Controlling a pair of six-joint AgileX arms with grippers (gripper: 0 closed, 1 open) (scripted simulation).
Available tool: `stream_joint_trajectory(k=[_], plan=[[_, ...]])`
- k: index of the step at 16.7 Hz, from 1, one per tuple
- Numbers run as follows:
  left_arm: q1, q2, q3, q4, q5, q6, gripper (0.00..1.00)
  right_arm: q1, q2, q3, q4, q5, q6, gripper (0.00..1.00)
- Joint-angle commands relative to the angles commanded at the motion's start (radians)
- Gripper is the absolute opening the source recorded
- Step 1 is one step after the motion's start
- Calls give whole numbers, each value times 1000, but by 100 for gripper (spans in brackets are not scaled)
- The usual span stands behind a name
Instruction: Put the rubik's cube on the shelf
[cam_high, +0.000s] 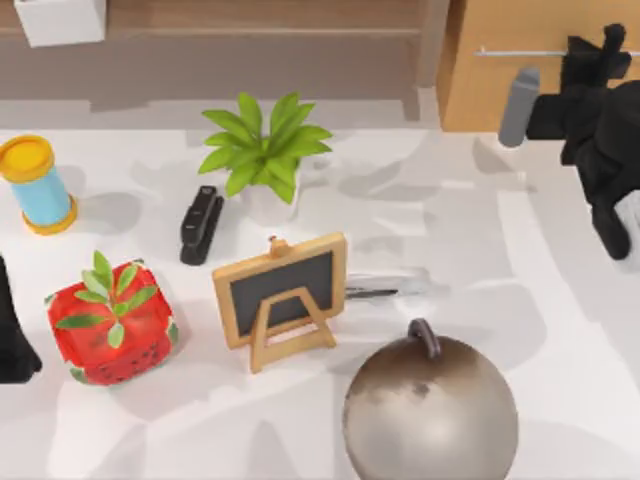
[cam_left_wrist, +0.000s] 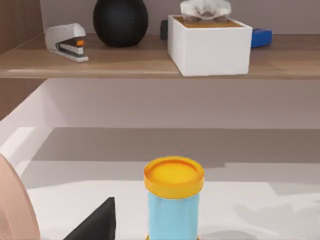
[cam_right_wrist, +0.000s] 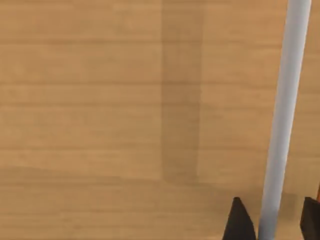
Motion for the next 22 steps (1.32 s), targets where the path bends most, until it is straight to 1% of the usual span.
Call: stream_joint_trajectory(k=[1,2,12,20,22], plan=[[0,0,0,0,0,0,100,0,0,0,0,0,0,2],[0,0,0,0,0,0,100,0,0,0,0,0,0,0],[0,0,0,0,0,0,100,6,-11,-16,9,3,4,0],[0,0,0,0,0,0,100,31,-104,-259,138,28,6,0],[0,0,0,0,0,0,100,38,-123,-287,158,35,5,0]])
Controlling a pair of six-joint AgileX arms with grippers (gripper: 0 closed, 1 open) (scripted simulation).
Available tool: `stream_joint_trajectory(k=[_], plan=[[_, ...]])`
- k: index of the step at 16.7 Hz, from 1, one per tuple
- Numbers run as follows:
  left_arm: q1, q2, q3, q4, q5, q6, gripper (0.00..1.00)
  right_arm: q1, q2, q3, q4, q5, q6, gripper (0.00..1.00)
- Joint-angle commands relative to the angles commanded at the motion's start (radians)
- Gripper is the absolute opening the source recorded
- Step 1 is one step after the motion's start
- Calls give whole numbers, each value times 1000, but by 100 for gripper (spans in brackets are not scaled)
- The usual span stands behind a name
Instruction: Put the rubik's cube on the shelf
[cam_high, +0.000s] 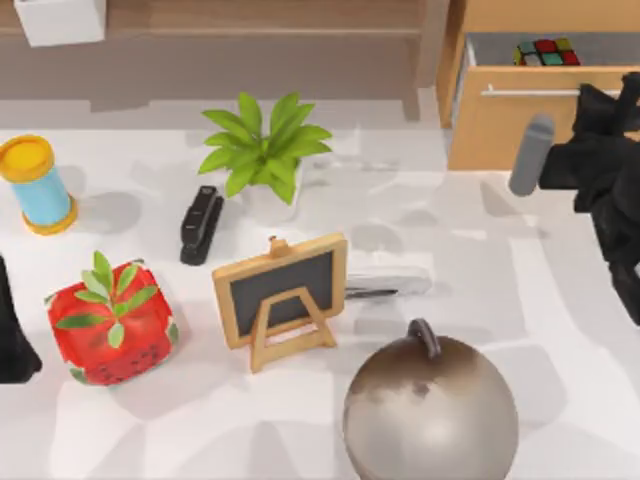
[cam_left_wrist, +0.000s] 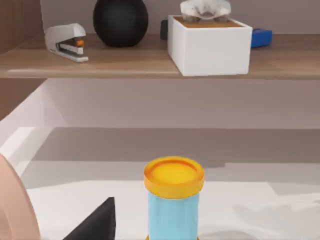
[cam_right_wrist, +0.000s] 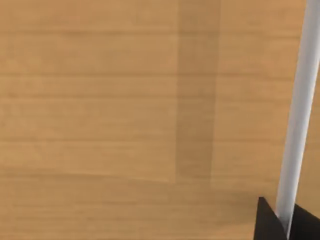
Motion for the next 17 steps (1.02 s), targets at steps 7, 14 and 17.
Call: stream_joint_trajectory(k=[7,14,17], plan=[[0,0,0,0,0,0,100,9,-23,-34,34,10,2,0],[0,0,0,0,0,0,100,45,-97,-260,157,47,2,0],[0,0,0,0,0,0,100,39,-95,-256,157,45,1,0]])
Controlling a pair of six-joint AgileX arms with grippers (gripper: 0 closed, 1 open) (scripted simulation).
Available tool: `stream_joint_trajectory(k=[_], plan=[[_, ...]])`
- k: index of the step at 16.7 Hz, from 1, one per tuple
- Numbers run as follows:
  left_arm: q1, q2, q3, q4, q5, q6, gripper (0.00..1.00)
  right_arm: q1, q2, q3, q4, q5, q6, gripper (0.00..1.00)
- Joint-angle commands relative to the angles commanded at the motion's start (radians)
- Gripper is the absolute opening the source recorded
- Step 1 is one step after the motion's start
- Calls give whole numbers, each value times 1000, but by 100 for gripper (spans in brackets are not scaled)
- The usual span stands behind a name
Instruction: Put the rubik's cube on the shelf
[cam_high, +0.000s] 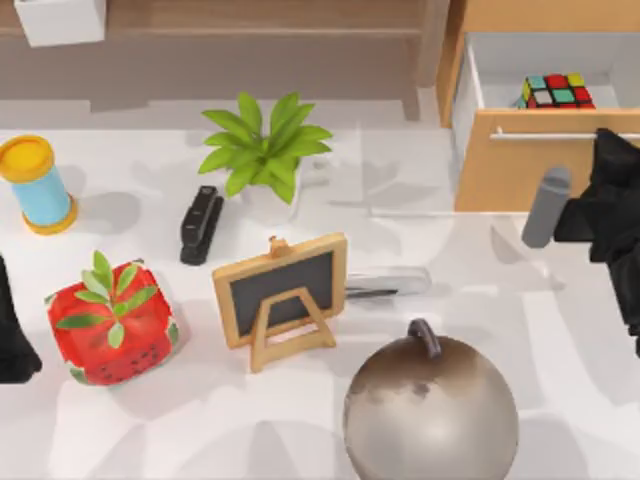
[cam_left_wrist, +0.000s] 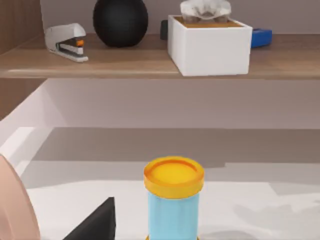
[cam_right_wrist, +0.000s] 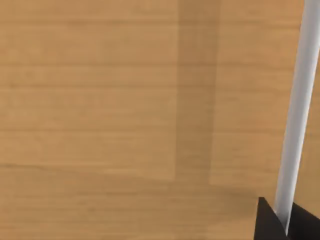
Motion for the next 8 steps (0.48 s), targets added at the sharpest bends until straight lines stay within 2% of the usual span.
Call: stream_joint_trajectory(k=[4,8], plan=[[0,0,0,0,0,0,100,28,-21,-62,59,21,-4,0],[0,0,0,0,0,0,100,52,-52,-211,146,58,3,0]])
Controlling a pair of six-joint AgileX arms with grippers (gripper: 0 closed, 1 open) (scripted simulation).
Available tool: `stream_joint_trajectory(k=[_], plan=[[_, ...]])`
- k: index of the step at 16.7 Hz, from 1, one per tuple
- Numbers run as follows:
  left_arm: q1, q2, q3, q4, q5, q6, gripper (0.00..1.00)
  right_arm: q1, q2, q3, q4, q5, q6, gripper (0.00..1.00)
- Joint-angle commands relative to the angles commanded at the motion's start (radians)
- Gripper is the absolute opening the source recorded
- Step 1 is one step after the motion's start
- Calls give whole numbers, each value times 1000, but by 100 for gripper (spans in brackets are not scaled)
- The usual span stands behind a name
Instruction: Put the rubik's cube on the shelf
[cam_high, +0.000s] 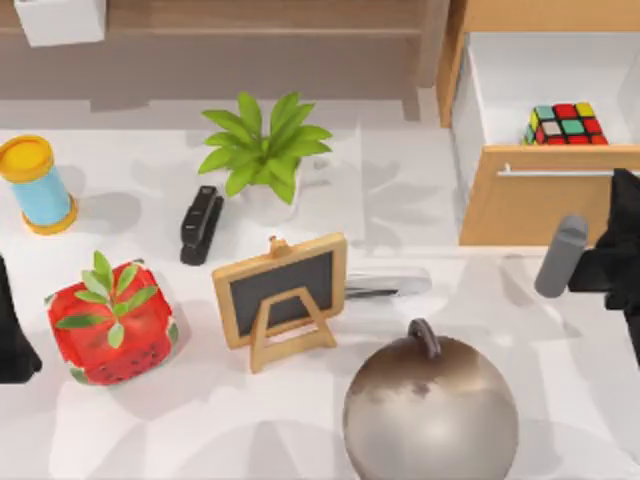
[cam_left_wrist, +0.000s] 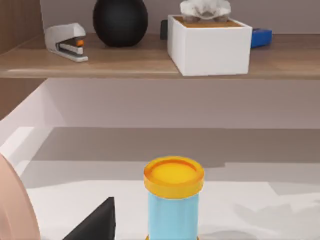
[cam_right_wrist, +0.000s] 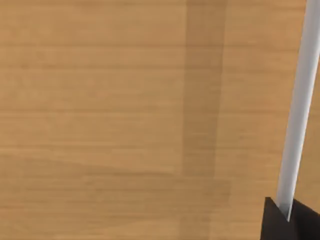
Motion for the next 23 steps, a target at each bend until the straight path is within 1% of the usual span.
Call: stream_joint_trajectory(k=[2,6,19,20,23], plan=[[0,0,0,0,0,0,100,19,-15,-33,30,14,-1,0],[0,0,0,0,0,0,100,22,-16,-36,32,15,-2,0],[0,0,0,0,0,0,100,22,-16,-36,32,15,-2,98],[0,0,0,0,0,0,100,22,-16,-36,32,15,-2,100],[0,0,0,0,0,0,100,22,-16,-36,32,15,-2,100]])
